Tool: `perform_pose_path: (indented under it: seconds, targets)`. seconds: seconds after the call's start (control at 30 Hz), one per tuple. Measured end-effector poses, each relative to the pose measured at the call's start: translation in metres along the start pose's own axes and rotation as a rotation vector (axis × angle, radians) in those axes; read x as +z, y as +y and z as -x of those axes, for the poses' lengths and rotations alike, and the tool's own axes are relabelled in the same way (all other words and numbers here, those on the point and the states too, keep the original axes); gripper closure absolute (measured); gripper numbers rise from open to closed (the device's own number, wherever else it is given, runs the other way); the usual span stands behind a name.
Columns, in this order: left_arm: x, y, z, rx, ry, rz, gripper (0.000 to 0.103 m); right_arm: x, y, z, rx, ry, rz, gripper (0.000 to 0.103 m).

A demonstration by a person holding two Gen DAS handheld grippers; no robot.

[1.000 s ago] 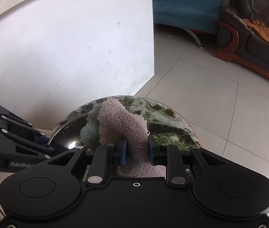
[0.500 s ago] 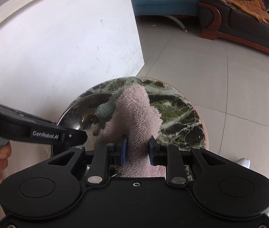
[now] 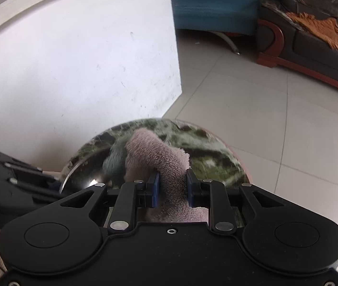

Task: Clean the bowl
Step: 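Hold the bowl rim with the left gripper while the right gripper rubs the towel along the inner wall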

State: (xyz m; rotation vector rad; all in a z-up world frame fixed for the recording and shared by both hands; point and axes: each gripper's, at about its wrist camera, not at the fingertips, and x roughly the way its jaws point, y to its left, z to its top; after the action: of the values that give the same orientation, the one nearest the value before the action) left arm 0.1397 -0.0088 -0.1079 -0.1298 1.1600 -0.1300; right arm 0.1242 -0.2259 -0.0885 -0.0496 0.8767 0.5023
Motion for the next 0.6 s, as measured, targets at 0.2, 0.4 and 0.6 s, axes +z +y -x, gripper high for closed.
perform_pose_path:
  seconds: [0.2, 0.4, 0.6]
  targets:
    - [0.001, 0.000, -0.001, -0.004, 0.005, -0.005, 0.087, -0.018, 0.001, 0.015, -0.013, 0.021, -0.025, 0.081]
    - [0.002, -0.001, -0.001, -0.004, 0.009, -0.012, 0.087, 0.009, 0.011, 0.005, -0.039, -0.028, 0.087, 0.081]
    - [0.000, -0.004, -0.001, 0.001, 0.001, -0.004, 0.087, 0.019, 0.014, -0.011, -0.020, -0.028, 0.134, 0.081]
